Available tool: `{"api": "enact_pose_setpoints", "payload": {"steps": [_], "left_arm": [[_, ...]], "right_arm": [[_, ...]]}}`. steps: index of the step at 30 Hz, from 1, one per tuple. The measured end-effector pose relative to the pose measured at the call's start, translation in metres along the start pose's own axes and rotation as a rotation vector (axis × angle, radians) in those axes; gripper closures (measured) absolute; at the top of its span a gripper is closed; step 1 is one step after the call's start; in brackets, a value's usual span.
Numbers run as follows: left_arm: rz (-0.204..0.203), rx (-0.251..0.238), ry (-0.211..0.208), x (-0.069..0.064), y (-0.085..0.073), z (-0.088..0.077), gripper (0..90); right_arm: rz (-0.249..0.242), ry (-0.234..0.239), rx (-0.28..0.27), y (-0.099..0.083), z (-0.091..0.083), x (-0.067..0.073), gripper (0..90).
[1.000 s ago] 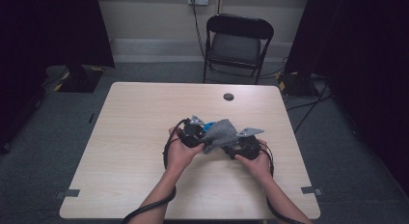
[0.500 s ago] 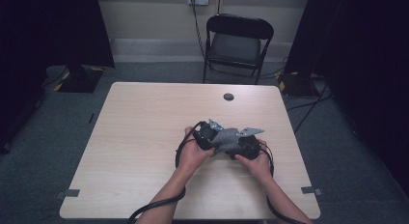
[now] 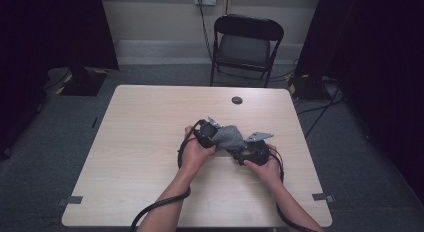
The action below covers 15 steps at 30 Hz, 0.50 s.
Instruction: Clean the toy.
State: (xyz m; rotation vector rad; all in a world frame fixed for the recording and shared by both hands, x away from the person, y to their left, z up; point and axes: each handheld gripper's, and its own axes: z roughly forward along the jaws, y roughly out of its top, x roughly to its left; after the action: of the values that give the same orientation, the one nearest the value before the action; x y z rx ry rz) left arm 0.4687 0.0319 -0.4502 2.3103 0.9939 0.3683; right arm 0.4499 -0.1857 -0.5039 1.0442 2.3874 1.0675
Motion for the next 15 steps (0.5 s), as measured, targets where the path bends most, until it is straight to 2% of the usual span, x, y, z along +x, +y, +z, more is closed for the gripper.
{"api": "enact_pose_setpoints", "payload": {"steps": [9, 15], "left_arm": [[-0.026, 0.021, 0.022, 0.015, 0.003, 0.004, 71.1], [-0.059, 0.033, 0.030, 0.027, 0.003, 0.008, 71.1]], "right_arm": [[0.000, 0.001, 0.000, 0.000, 0.000, 0.000, 26.2], [-0.002, 0.002, -0.001, 0.000, 0.000, 0.000, 26.2]]}}
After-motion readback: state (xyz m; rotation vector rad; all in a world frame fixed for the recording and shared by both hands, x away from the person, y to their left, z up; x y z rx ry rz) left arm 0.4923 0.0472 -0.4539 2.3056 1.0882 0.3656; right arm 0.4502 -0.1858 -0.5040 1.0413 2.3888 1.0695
